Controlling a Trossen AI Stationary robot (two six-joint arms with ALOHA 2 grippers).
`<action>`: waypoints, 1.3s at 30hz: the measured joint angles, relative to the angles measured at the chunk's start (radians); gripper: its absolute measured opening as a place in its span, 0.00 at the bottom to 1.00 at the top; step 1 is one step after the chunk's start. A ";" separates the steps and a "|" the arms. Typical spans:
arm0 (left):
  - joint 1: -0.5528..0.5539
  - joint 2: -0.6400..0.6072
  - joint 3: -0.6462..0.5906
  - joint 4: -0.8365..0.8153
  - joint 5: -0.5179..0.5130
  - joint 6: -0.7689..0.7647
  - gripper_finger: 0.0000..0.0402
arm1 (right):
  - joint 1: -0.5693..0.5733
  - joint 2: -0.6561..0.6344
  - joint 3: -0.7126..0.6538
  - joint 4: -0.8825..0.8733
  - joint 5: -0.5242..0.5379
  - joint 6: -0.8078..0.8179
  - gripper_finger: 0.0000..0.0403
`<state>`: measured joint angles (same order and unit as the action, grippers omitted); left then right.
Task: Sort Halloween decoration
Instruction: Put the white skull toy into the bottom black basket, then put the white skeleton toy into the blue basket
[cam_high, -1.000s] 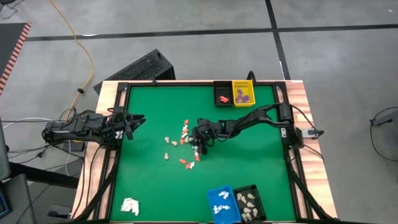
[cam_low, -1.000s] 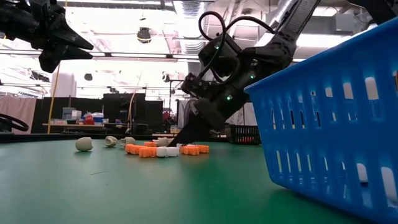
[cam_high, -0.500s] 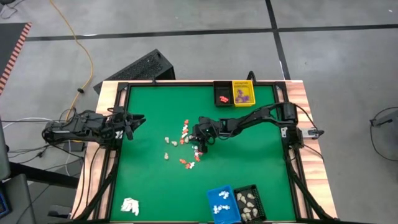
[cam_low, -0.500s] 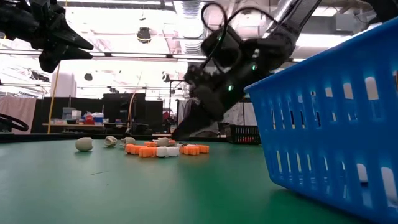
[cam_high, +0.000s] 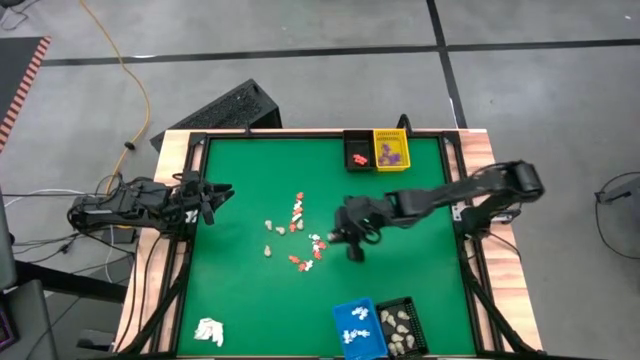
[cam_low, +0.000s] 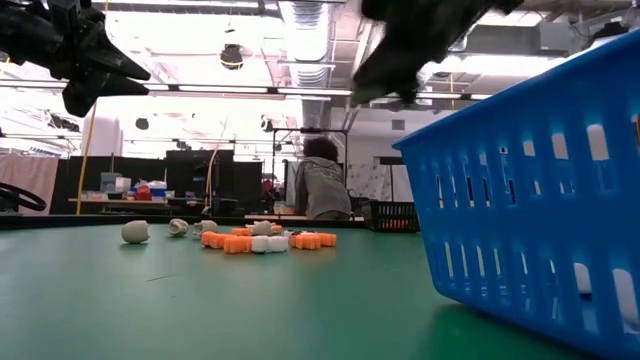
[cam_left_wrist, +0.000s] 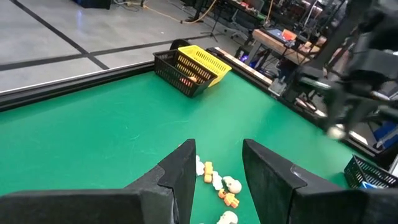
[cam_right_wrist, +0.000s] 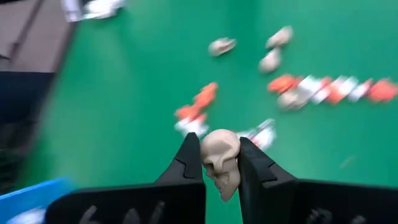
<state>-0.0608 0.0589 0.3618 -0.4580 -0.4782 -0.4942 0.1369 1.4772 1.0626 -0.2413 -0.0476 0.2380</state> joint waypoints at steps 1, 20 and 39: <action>0.000 0.000 0.000 0.000 0.000 0.000 0.30 | 0.033 -0.027 0.000 -0.040 -0.002 0.052 0.11; 0.000 0.000 0.000 0.000 -0.050 -0.008 0.30 | 0.634 -0.045 0.000 -0.262 0.050 1.084 0.11; 0.000 0.000 0.000 0.000 -0.083 -0.022 0.30 | 0.665 0.016 0.000 -0.337 -0.023 1.252 0.47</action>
<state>-0.0609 0.0589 0.3614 -0.4580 -0.5613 -0.5163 0.8019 1.4929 1.0626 -0.5787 -0.0702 1.4905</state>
